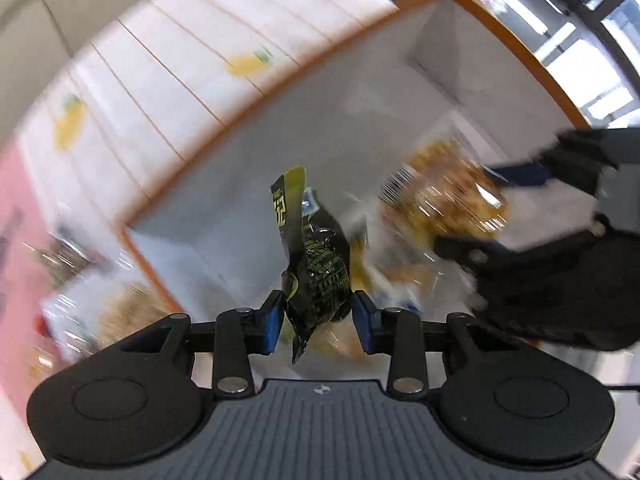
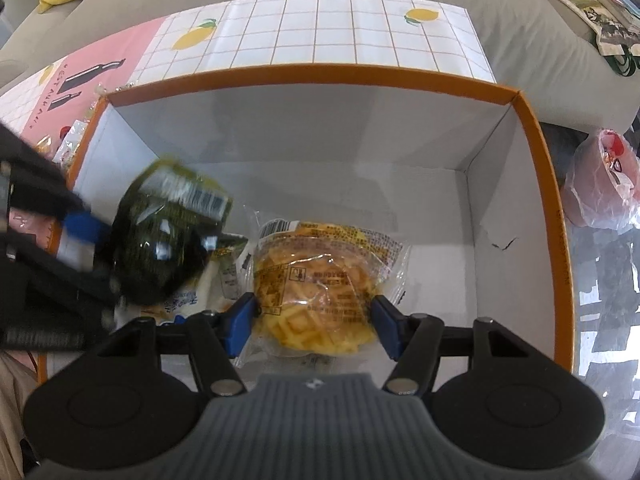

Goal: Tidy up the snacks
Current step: 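Open both grippers to release the two bags into the box, then move both grippers back toward the remaining snacks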

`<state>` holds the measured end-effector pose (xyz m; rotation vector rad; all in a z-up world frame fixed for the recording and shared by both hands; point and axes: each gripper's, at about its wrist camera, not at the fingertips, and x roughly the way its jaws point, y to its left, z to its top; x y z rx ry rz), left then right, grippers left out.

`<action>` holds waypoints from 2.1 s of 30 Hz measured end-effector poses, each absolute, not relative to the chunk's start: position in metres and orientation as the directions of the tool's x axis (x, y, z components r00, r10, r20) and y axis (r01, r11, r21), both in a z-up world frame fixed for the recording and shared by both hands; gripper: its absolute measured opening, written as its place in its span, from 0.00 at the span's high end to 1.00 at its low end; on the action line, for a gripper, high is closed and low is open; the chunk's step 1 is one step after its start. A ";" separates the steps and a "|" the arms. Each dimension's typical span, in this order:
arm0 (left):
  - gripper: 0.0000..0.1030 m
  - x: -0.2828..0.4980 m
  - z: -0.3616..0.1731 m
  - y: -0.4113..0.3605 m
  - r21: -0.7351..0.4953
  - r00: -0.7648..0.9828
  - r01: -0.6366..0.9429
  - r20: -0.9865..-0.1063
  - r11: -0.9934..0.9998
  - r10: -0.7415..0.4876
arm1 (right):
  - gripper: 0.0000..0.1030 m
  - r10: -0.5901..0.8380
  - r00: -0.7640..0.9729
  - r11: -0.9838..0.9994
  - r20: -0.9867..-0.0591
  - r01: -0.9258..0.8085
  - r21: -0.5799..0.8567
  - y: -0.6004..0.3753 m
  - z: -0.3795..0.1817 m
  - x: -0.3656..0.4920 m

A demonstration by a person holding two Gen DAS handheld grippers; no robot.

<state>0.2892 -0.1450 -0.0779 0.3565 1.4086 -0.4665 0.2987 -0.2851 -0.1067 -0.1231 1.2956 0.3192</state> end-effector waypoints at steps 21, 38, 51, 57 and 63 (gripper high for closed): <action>0.55 0.294 -0.028 -0.123 0.025 0.314 0.460 -0.940 0.888 -0.136 | 0.40 0.180 0.273 0.962 -0.945 -0.251 0.110 -0.265 -0.111 0.325; 0.49 0.278 -0.030 -0.099 0.012 0.309 0.417 -0.942 0.909 -0.129 | 0.24 0.145 0.218 0.980 -0.965 -0.166 0.110 -0.252 -0.130 0.335; 0.48 0.226 0.000 -0.063 0.008 0.394 0.329 -0.910 0.944 -0.129 | 0.24 0.145 0.289 0.988 -0.946 -0.096 0.121 -0.254 -0.083 0.300; 0.48 0.185 0.014 -0.035 0.001 0.482 0.243 -0.868 0.970 -0.120 | 0.24 0.207 0.400 0.978 -0.893 -0.094 0.185 -0.243 -0.044 0.258; 0.47 0.149 0.023 -0.011 -0.007 0.561 0.155 -0.823 0.988 -0.094 | 0.24 0.244 0.523 0.970 -0.816 -0.130 0.207 -0.212 -0.017 0.206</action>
